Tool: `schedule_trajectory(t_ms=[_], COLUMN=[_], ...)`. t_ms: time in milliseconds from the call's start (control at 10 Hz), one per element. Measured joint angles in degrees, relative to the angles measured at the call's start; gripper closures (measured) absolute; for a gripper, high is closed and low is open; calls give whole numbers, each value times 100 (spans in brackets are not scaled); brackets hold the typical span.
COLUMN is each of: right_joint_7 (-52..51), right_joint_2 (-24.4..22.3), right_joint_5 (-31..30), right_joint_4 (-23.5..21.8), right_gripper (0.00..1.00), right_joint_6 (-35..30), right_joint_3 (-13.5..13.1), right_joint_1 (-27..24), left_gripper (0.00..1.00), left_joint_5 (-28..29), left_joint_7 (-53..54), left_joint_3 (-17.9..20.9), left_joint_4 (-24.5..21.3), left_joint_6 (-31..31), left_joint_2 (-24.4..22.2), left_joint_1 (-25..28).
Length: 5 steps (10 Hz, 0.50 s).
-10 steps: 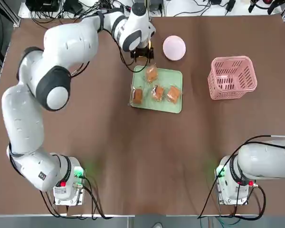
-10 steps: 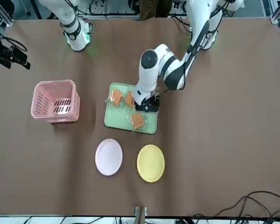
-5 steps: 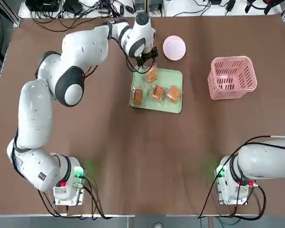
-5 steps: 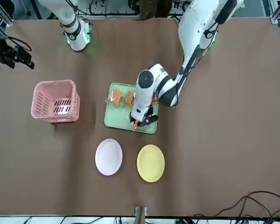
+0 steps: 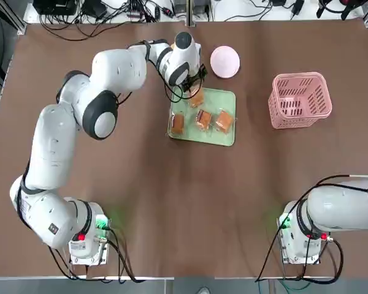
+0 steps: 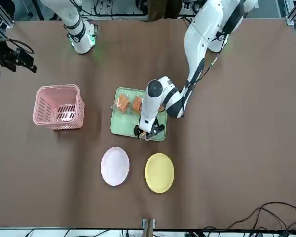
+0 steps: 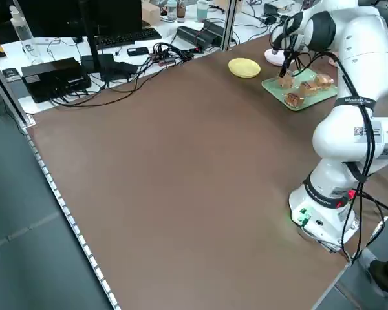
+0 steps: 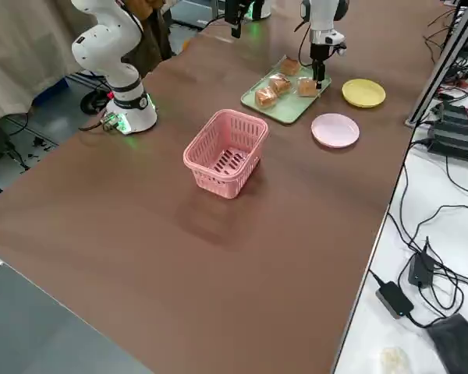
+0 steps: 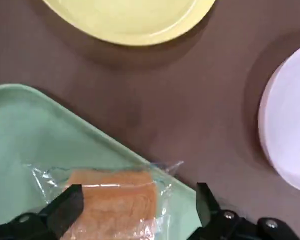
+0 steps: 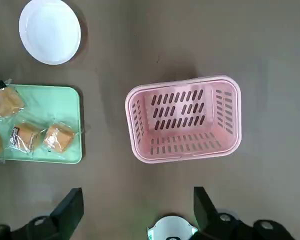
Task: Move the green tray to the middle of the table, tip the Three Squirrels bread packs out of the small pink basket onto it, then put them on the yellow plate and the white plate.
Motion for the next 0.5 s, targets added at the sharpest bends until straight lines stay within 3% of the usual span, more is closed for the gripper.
schedule_trajectory(t_ms=[500], right_joint_7=[1], right_joint_2=[8], right_joint_5=[0], right_joint_4=[1], right_gripper=[3], right_joint_6=[253], right_joint_3=[0], right_joint_1=[0], left_gripper=[0], left_joint_5=[12], left_joint_7=[-8], left_joint_3=[27], left_joint_4=[16], left_joint_6=[-21], left_joint_2=[124], left_joint_1=[-82])
